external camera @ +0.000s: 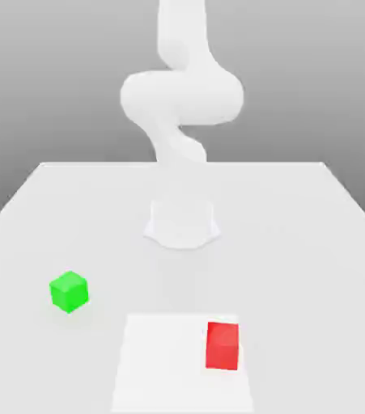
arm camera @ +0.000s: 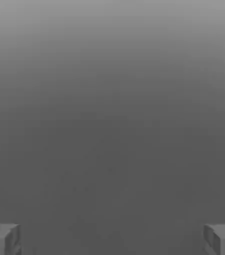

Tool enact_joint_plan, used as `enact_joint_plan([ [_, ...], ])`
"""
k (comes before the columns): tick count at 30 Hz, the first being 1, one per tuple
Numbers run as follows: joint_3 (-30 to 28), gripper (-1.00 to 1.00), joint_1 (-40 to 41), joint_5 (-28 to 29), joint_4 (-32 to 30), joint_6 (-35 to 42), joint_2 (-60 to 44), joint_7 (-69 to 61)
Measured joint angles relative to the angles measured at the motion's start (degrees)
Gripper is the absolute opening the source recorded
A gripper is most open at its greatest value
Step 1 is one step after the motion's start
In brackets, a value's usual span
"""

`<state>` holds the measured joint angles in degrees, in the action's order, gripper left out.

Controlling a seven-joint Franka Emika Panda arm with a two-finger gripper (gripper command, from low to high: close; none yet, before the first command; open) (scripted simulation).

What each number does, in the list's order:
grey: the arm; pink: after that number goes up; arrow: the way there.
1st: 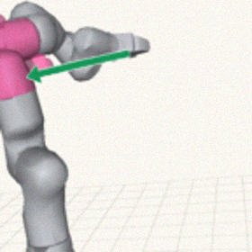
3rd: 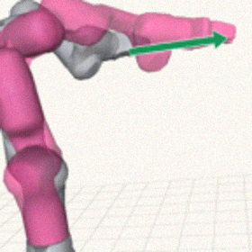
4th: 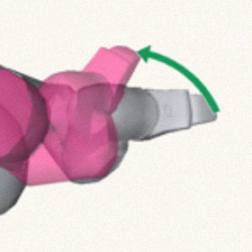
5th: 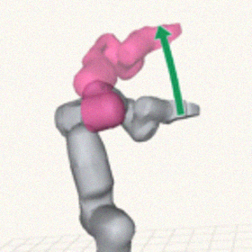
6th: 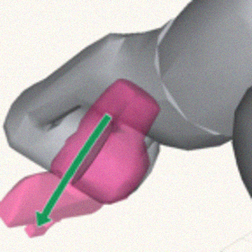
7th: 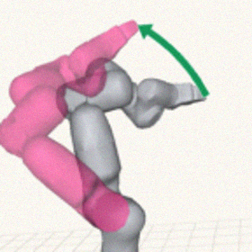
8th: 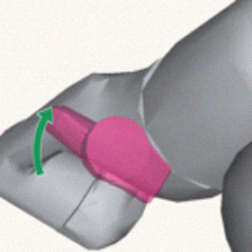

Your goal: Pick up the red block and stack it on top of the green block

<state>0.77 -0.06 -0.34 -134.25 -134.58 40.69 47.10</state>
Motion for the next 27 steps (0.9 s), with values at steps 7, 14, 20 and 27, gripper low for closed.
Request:
enact_joint_plan([
  [7, 2.73, 0.00, 0.03, -0.79, -7.11, -8.11, -14.95, 3.82],
  [14, 5.14, 0.00, -0.38, -0.38, -14.02, -16.00, -29.48, 8.40],
  [20, 6.14, 0.00, -1.70, 1.14, -19.93, -22.77, -42.00, 13.13],
  [27, 2.83, -1.00, -4.26, 5.13, -19.08, -34.10, -56.10, 16.67],
])
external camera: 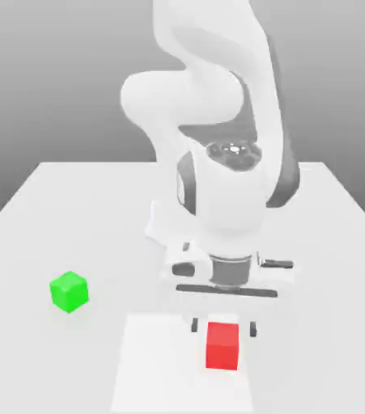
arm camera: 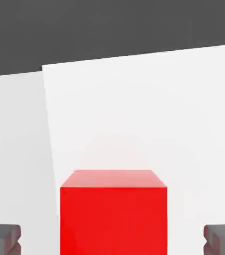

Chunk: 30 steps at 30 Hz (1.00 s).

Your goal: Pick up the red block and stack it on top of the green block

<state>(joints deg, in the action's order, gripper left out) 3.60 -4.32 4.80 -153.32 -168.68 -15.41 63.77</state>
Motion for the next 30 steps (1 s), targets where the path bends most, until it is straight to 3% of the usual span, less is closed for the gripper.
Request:
enact_joint_plan([
  [7, 0.01, -1.00, 0.03, 0.22, 0.02, -0.19, -0.18, 0.20],
  [13, 1.56, -1.00, 1.35, -3.34, -1.72, 8.96, 10.74, -2.26],
  [28, -14.54, -1.00, 32.99, 1.98, -14.35, 15.21, 29.84, 19.38],
  [30, -15.67, -1.00, 34.12, 1.49, -14.89, 13.06, 28.23, 19.99],
])
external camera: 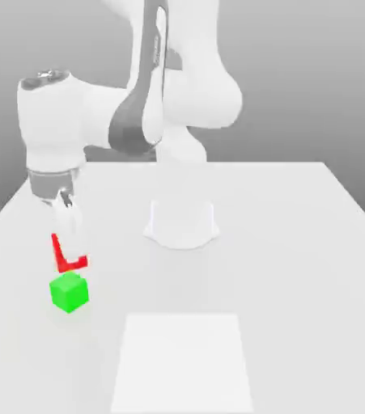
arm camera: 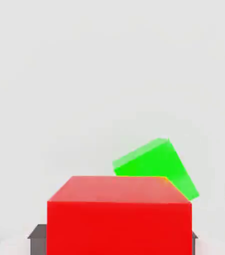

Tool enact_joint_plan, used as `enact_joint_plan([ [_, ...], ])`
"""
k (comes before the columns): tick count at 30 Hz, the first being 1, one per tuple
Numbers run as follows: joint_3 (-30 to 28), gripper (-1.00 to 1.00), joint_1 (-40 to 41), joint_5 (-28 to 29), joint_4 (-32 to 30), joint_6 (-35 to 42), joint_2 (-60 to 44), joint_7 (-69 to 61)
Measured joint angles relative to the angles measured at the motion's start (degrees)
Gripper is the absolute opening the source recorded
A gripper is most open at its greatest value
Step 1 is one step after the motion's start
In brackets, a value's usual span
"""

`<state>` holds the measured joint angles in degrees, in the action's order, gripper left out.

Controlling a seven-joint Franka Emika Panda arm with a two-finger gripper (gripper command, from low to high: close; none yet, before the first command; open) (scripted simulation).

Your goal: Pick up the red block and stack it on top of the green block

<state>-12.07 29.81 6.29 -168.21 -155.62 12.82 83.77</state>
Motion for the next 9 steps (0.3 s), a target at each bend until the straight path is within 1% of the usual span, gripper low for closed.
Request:
enact_joint_plan([
  [3, -0.79, -1.00, -0.65, -2.06, 0.03, -5.33, -5.39, -1.13],
  [6, -0.73, -1.00, -1.69, -5.71, 0.21, -11.16, -11.50, -3.56],
  [7, -0.11, 1.00, -1.57, -6.92, 0.25, -12.56, -12.98, -4.40],
  [9, -0.10, 1.00, -1.63, -6.92, 0.25, -12.56, -12.98, -4.40],
])
